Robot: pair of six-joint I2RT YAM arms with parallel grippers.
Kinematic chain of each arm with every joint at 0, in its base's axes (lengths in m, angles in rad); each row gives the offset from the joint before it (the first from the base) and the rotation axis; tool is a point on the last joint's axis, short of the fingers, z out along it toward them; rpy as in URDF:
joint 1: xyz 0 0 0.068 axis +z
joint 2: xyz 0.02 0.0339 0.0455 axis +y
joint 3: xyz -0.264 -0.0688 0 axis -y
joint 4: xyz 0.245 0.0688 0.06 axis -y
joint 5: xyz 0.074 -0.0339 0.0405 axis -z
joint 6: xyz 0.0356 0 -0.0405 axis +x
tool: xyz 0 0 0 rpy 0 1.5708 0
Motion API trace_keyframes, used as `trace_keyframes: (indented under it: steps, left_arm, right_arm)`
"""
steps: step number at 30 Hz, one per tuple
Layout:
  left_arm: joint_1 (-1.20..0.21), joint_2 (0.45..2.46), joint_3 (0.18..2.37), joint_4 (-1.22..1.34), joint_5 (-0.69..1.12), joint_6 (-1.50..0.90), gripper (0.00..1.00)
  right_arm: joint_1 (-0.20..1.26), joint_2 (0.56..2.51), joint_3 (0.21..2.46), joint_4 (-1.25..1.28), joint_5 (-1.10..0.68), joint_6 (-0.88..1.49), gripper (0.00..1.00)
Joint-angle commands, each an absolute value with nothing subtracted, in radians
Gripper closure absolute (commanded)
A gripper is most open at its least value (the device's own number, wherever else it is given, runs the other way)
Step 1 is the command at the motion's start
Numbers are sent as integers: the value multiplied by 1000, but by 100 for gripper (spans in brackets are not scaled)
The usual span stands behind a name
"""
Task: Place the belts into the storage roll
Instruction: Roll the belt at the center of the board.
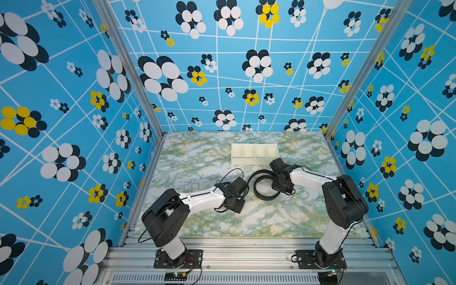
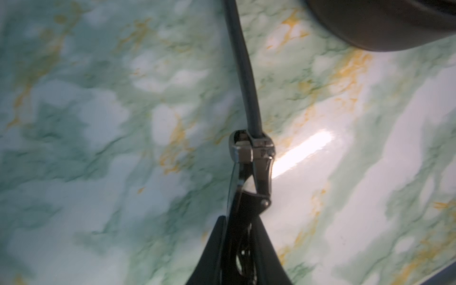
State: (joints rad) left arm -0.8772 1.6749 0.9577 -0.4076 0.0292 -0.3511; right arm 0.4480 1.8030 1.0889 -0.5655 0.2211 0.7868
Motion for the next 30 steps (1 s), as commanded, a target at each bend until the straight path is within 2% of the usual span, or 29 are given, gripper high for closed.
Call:
trace_keyframes:
  steps: [1,2,4,6,7,12,15,23,30]
  left_arm:
    - [-937,1741,1005,-366,109,-412,79]
    - [-952,1757,1021,-360,124,-422,77]
    - [-966,1773,1049,-362,128,-446,59]
    - [-965,1755,1052,-354,122,-455,55]
    - [-966,1737,1055,-354,109,-456,50]
    - [-963,1665,1118,-449,43,-410,44]
    - [-949,1625,1161,-483,9,-359,36]
    - [-773,1665,1233,-432,65,-206,33]
    - [-726,1790,1338,-407,123,-112,31]
  right_arm:
    - [435,1865,1071,-532,164,798,100]
    - [436,1864,1070,-527,159,791,100]
    - [435,1864,1067,-510,137,774,100]
    - [435,1861,1062,-503,125,763,100]
    - [436,1860,1055,-497,122,760,100]
    - [436,1858,1034,-477,125,741,100]
    - [435,1856,1034,-455,105,718,100]
    - [435,1820,1027,-407,90,653,100]
    - [444,1834,1031,-378,67,664,100]
